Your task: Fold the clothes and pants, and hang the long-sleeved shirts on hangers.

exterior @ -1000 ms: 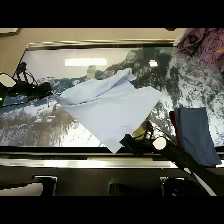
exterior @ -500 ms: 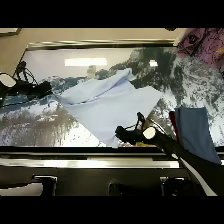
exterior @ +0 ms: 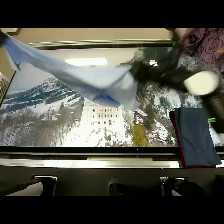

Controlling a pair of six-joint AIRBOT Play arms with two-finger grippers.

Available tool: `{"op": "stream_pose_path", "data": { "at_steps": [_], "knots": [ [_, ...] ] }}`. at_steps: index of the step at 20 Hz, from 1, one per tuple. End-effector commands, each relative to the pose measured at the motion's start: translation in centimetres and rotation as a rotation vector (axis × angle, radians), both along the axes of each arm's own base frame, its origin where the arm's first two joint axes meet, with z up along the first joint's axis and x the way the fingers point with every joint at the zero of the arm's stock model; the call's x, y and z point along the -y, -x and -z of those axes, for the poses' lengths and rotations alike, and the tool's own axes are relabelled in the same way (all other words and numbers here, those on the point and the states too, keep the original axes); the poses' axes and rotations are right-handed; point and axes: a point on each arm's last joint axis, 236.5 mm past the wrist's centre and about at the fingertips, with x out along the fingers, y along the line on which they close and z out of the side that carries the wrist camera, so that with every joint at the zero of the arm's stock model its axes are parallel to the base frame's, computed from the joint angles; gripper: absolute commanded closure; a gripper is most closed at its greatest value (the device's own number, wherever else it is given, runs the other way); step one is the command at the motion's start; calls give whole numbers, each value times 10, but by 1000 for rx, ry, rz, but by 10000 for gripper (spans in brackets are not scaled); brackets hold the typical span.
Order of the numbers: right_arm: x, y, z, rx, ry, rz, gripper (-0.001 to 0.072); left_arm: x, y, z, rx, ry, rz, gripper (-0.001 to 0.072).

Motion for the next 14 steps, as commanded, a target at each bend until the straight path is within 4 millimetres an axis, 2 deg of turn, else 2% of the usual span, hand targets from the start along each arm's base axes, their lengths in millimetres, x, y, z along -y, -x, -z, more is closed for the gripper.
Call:
{"op": "stream_pose_path", "data": {
  "at_steps": [1,3,4,6,8,9,10,11,13,14],
  "knots": [
    [64,58,-148,309,55,100,680,4,94,-121,276,-86,-39,689],
    [77,105,-194,416,72,126,680,10,158,-153,370,-111,-58,689],
    [80,127,-206,437,66,128,680,10,188,-165,412,-130,-76,689],
    [83,160,-213,441,45,126,680,10,244,-184,492,-160,-118,690],
    [84,179,-214,425,28,123,680,1,278,-191,525,-144,-183,690],
    [84,182,-213,416,18,124,680,-5,286,-192,527,-141,-216,690],
    [84,181,-211,400,13,125,680,-9,286,-191,520,-147,-229,690],
    [84,176,-206,379,15,130,680,-11,277,-186,498,-149,-230,690],
    [83,150,-186,300,36,137,680,-14,241,-169,421,-156,-213,690],
    [84,129,-167,241,67,143,680,-16,214,-155,367,-177,-199,690]
  ]
}}
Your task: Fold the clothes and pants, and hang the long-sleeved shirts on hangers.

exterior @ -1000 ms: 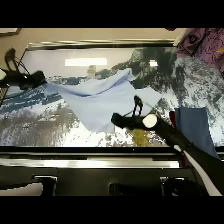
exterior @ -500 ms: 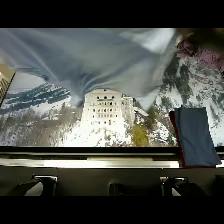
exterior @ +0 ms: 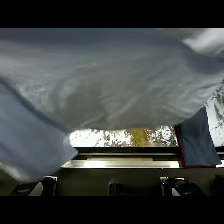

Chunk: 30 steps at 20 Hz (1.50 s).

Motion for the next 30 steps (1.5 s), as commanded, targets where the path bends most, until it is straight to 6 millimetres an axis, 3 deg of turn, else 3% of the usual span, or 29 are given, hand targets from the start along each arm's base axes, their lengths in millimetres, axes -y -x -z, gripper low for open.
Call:
{"op": "stream_pose_path", "data": {
  "at_steps": [1,3,5,8,10,13,16,19,20,22,23,25,27,29,30],
  "knots": [
    [3,-48,51,-173,55,36,680,-11,-58,35,-138,-41,-9,690],
    [-2,-100,106,-301,125,29,679,-20,-127,82,-282,-60,7,689],
    [-8,-151,173,-463,156,22,679,-24,-200,150,-445,-49,51,689],
    [-16,-215,292,-705,199,10,680,-13,-302,274,-642,70,164,689],
    [-17,-250,365,-792,242,7,680,-2,-350,356,-732,130,232,689],
    [-16,-288,459,-886,244,40,679,10,-382,463,-881,161,252,690],
    [-19,-294,522,-992,218,51,679,27,-387,524,-980,176,276,688],
    [-22,-291,545,-1044,201,46,656,42,-384,545,-1027,194,290,680],
    [-23,-291,544,-1043,198,45,567,43,-383,544,-1034,214,285,585],
    [-23,-286,532,-1050,183,30,384,40,-375,532,-1054,281,262,271],
    [-18,-281,520,-1044,200,12,275,36,-368,519,-1063,304,269,190],
    [-3,-264,489,-1006,295,-53,252,18,-343,492,-1102,318,272,171],
    [33,-240,454,-981,421,-87,250,-12,-316,464,-1107,363,250,172],
    [76,-205,438,-1025,505,-101,238,-44,-283,449,-1113,428,205,172],
    [92,-189,437,-1049,458,-97,227,-55,-265,449,-1119,480,184,172]
  ]
}}
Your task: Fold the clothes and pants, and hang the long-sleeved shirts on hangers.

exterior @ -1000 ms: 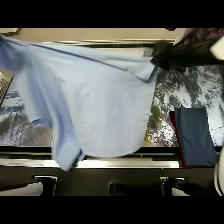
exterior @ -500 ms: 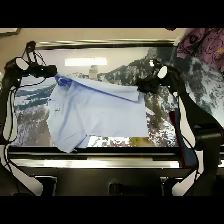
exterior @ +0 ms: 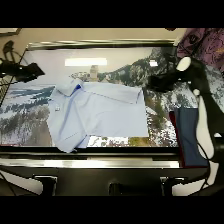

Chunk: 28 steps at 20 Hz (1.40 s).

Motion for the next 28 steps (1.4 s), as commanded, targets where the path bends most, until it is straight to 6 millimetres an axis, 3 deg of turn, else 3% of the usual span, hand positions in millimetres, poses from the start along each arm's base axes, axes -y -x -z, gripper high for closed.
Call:
{"op": "stream_pose_path", "data": {
  "at_steps": [1,2,5,6,8,11,22,26,28],
  "knots": [
    [54,66,-14,-83,-10,-32,228,-33,69,-9,-82,110,-101,172],
    [58,86,-4,-111,-72,-4,227,-37,91,1,-112,139,-138,173],
    [46,156,42,-235,-234,15,209,-37,158,38,-187,192,-245,174],
    [40,176,62,-280,-246,12,167,-34,173,47,-198,198,-266,174],
    [26,198,89,-317,-290,14,148,-23,197,63,-231,212,-279,175],
    [7,201,108,-280,-377,51,148,-15,211,78,-274,225,-275,174],
    [-27,217,134,-312,-560,133,150,-15,211,79,-276,223,-276,175],
    [-35,212,135,-307,-588,137,181,-12,215,80,-301,242,-285,174],
    [-46,215,140,-307,-556,98,289,-10,218,83,-333,272,-325,173]
  ]
}}
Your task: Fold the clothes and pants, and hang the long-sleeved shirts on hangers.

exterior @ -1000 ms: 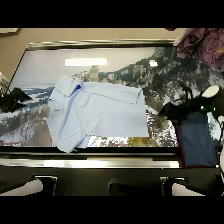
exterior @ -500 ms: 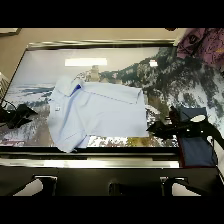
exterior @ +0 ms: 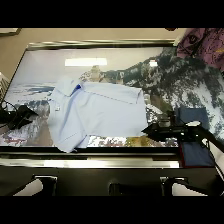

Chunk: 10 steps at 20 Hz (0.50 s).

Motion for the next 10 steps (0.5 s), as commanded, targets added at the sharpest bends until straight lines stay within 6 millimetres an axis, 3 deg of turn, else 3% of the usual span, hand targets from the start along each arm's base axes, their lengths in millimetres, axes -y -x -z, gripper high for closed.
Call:
{"op": "stream_pose_path", "data": {
  "at_steps": [1,2,3,5,10],
  "knots": [
    [-13,-1,9,24,40,-39,402,5,10,6,-54,39,-29,173],
    [-13,-4,12,34,59,-35,620,5,17,11,-70,45,-21,173],
    [-12,-7,12,42,63,-22,676,5,26,17,-82,55,-33,172],
    [-12,-10,6,62,63,-29,680,10,46,34,-69,78,-17,172],
    [-14,-15,-23,139,61,-36,680,51,77,71,-38,218,-15,173]
  ]
}}
